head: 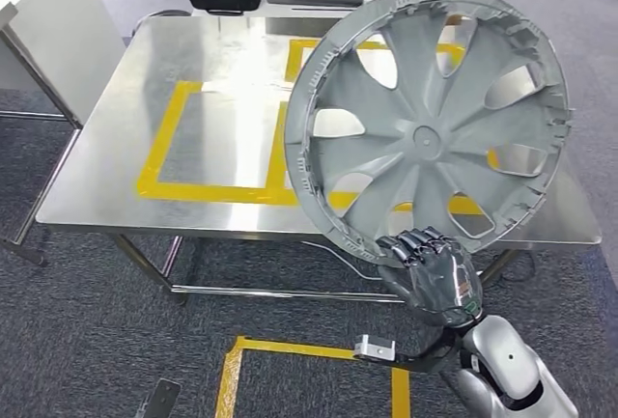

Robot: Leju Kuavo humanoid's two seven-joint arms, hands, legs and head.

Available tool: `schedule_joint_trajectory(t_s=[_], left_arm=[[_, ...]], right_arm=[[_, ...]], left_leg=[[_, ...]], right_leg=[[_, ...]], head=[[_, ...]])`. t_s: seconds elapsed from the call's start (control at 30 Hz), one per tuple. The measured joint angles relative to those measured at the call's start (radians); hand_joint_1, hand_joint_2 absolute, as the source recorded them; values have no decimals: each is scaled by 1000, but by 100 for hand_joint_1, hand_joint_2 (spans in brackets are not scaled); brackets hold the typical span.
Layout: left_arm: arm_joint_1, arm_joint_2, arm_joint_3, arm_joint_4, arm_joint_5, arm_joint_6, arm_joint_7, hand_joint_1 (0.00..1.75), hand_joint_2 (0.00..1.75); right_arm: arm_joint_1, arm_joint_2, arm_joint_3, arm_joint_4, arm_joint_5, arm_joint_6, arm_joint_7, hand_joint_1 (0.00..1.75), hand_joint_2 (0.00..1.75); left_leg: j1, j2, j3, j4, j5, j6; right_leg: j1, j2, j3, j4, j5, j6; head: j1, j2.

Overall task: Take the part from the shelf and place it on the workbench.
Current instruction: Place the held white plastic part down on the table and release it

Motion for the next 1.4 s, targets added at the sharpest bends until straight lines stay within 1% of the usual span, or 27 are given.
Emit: schedule_joint_trajectory(t_s=[0.07, 0.1, 0.13, 0.2, 0.23, 0.3, 0.47, 0.5, 0.53, 0.6, 0.67, 0.73, 0.77, 0.8, 0.83, 0.9, 0.93, 0.97, 1.03, 1.1, 1.17, 1.2, 1.27, 1.3, 1.33, 1.37, 1.4], left_arm=[[-1, 0, 0, 0, -1, 0, 0, 0, 175], [-2, 0, 0, 0, -1, 0, 0, 0, 175], [-2, 0, 0, 0, -1, 0, 0, 0, 175], [-1, 0, 0, 0, -1, 0, 0, 0, 175], [1, 0, 0, 0, -1, 0, 0, 0, 175], [2, 0, 0, 0, -1, -1, 0, 0, 175], [3, 0, 0, 0, -1, -1, 0, 0, 175], [3, 0, 0, 0, -1, -1, 0, 0, 175], [2, 1, 0, 0, -1, -1, -1, 0, 175], [2, 1, 0, 0, 1, -1, -3, 0, 175], [1, -1, 0, 0, 2, 0, -3, 0, 175], [-1, -2, 0, 0, 0, 0, -2, 0, 175], [-1, -3, 0, 0, -1, 0, -1, 0, 175], [0, -4, 0, 0, -2, 0, 0, 0, 175], [0, -4, 0, 0, -2, 0, 0, 0, 175], [0, -5, 0, 0, -3, 0, 1, 0, 175], [-1, -6, 0, 0, -4, 0, 2, 0, 175], [-2, -6, 0, 0, -4, 0, 2, 0, 175], [-3, -6, 0, 0, -4, 0, 2, 0, 175], [-3, -6, 0, 0, -5, 0, 2, 0, 175], [-3, -6, 0, 0, -5, 0, 2, 0, 175], [-3, -6, 0, 0, -6, 0, 3, 0, 175], [-3, -6, -1, 0, -9, -2, 6, 0, 175], [-3, -6, -1, 0, -11, -4, 9, 0, 175], [-2, -6, -2, 0, -12, -6, 12, 0, 175], [-2, -6, -3, 0, -13, -6, 14, 0, 175], [-3, -6, -5, 0, -13, -7, 15, 0, 175]], right_arm=[[2, 0, 0, 0, 0, 1, 1, 175, 175], [1, 0, -1, 0, -1, 1, 2, 175, 175], [1, 0, -1, 0, -2, 1, 2, 175, 175], [1, 0, 0, 0, -2, 2, 2, 175, 175], [2, 0, 0, 0, -2, 2, 2, 175, 175], [3, 0, 1, 0, -1, 3, 1, 175, 175], [3, 0, 1, 0, 0, 3, 1, 175, 175], [3, 0, 1, 0, 0, 3, 1, 175, 175], [2, 0, 1, 0, 0, 4, 1, 175, 175], [0, -1, 1, 0, 0, 8, 0, 175, 175], [-2, -1, 1, 0, 0, 12, 0, 175, 175], [-4, -2, 2, 1, 0, 14, 0, 175, 175], [-4, -2, 2, 2, 0, 16, 0, 175, 175], [-4, -2, 3, 5, 0, 18, 0, 175, 175], [-4, -2, 3, 8, 0, 22, -1, 175, 175], [-5, -2, 5, 12, 0, 27, -2, 175, 175], [-6, -2, 6, 15, 0, 29, -2, 175, 175], [-8, -2, 8, 17, 0, 30, -2, 175, 175], [-13, -2, 10, 20, 0, 32, -3, 175, 175], [-17, -2, 11, 24, 0, 34, -4, 175, 175], [-23, -1, 13, 30, 0, 40, -3, 175, 175], [-29, 0, 14, 33, -1, 45, -3, 175, 175], [-46, 2, 18, 45, -2, 57, -2, 175, 175], [-54, 4, 20, 53, -2, 63, -2, 175, 175], [-63, 6, 23, 61, -3, 69, -2, 175, 175], [-71, 8, 27, 69, -3, 73, -3, 175, 175], [-78, 10, 31, 75, -3, 75, -3, 175, 175]], left_leg=[[1, 2, -3, 13, -13, -10], [2, 3, -17, 45, -29, -15], [4, 3, -45, 99, -52, -20], [5, 4, -125, 242, -99, -26], [5, 4, -159, 292, -105, -27], [5, 4, -189, 324, -92, -26], [5, 4, -187, 311, -72, -24], [4, 4, -168, 250, -28, -18], [0, 4, -143, 178, 8, -9], [-1, 4, -86, 28, 73, 14], [3, 4, -70, -1, 69, 24], [2, 4, -67, -2, 67, 28], [2, 4, -65, -2, 65, 29], [2, 4, -62, -1, 62, 29], [3, 4, -58, -1, 58, 28], [5, 3, -49, 2, 51, 24], [5, 2, -45, 4, 46, 20], [3, 1, -45, 8, 42, 16], [0, 0, -47, 13, 37, 6], [0, 0, -48, 12, 37, -3], [2, 1, -56, 37, 18, -13], [3, 1, -73, 77, -7, -18], [5, 2, -133, 207, -69, -26], [6, 2, -162, 267, -90, -28], [7, 2, -179, 298, -92, -28], [7, 2, -178, 291, -74, -27], [6, 2, -159, 245, -41, -24]], right_leg=[[-3, 0, 6, -2, -5, -13], [-5, 0, 11, -4, -8, -19], [-6, -2, 16, -4, -12, -25], [-6, -2, 25, -4, -21, -32], [-6, -1, 31, -4, -26, -33], [-5, 1, 40, -4, -33, -32], [-5, 1, 45, -4, -36, -32], [-4, 2, 54, -5, -41, -30], [-4, 2, 61, -5, -48, -24], [-2, 1, 71, -3, -69, -3], [-2, -1, 35, 58, -105, 12], [-3, 0, -39, 190, -154, 18], [-3, 0, -75, 244, -164, 21], [-4, 0, -97, 266, -155, 23], [-5, -1, -99, 249, -126, 24], [-8, -2, -64, 149, -49, 26], [-9, -3, -39, 91, -22, 26], [-9, -2, -18, 48, -10, 24], [-7, -1, 6, 3, -6, 15], [-5, 1, 9, 0, -6, 1], [-8, -1, 12, -3, -5, -12], [-10, -2, 13, -5, -4, -18], [-10, -2, 14, -5, -5, -25], [-10, -2, 14, -5, -5, -25], [-9, -2, 14, -5, -5, -25], [-9, -2, 15, -5, -6, -25], [-9, -1, 17, -5, -6, -25]], head=[[-2, 0], [-3, 0], [-3, 0], [-4, 0], [-4, 0], [-4, 0], [-4, 0], [-4, 0], [-4, 0], [-3, 0], [1, 0], [3, 0], [3, 0], [3, 0], [3, 0], [3, 0], [3, 0], [3, 0], [2, 0], [0, 0], [-2, 0], [-3, 0], [-6, 0], [-6, 0], [-6, 0], [-6, 0], [-6, 0]])
